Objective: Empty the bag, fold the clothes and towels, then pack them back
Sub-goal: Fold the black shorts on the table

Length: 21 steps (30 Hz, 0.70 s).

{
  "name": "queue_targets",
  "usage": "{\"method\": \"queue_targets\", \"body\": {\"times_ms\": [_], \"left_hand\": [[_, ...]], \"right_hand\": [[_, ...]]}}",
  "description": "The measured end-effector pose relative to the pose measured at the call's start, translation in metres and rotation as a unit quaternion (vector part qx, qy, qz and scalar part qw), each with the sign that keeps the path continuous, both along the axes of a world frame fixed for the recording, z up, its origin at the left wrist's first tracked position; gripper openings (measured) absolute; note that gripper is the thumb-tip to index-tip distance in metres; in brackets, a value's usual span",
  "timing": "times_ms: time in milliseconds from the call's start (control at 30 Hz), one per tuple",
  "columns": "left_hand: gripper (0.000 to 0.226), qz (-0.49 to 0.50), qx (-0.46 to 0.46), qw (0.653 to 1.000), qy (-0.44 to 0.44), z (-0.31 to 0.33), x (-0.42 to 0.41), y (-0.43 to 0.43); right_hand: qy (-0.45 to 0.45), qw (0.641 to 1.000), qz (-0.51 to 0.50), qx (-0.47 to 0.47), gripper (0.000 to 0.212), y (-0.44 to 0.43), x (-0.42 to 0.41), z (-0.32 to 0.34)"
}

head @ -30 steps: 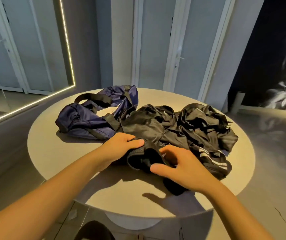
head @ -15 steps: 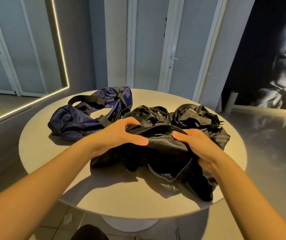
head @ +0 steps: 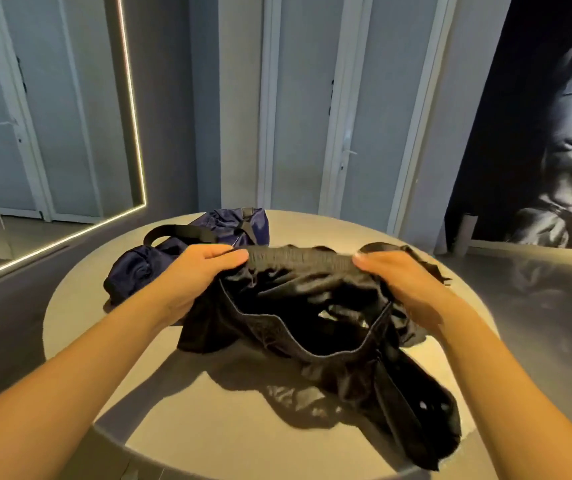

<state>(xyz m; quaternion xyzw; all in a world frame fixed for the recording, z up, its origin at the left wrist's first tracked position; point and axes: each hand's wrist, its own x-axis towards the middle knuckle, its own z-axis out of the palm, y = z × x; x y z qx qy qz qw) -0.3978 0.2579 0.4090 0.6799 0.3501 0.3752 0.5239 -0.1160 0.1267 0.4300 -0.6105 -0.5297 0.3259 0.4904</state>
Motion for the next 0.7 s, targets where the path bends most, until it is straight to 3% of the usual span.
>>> {"method": "queue_targets", "body": {"times_ms": [67,133,167,233,333,433,500,600,700], "left_hand": [[0.014,0.038,0.075,0.984,0.158,-0.028,0.003,0.008],[0.005,0.073,0.158,0.946,0.275,-0.055,0.006,0.007],[0.011,0.106,0.201,0.929,0.292,-0.066,0.008,0.002],[0.02,0.173,0.311,0.902,0.245,-0.08,0.014,-0.015],[0.01,0.13,0.414,0.882,0.181,-0.091,0.023,-0.043],[0.009,0.081,0.39,0.886,0.235,-0.106,0.03,-0.05],[0.011,0.121,0.379,0.887,0.233,-0.115,0.028,-0.047],[0.009,0.152,0.317,0.914,0.202,-0.12,0.019,-0.046],[0.015,0.153,0.25,0.936,0.194,-0.124,0.01,-0.046]], "right_hand": [[-0.181,0.98,-0.042,-0.07,0.053,0.009,0.003,-0.037],[-0.243,0.962,-0.059,-0.112,0.052,0.015,0.004,-0.07],[-0.249,0.959,-0.072,-0.115,0.05,0.016,0.004,-0.083],[-0.256,0.953,-0.117,-0.108,0.047,0.015,0.007,-0.099],[-0.344,0.914,-0.187,-0.102,0.036,0.014,0.01,-0.107],[-0.463,0.865,-0.191,0.008,0.016,0.009,-0.009,-0.098],[-0.448,0.884,-0.099,0.09,0.015,0.007,-0.032,-0.089],[-0.414,0.909,0.035,0.038,0.02,0.016,-0.063,-0.09],[-0.426,0.902,0.061,-0.038,0.034,0.034,-0.078,-0.101]]}}
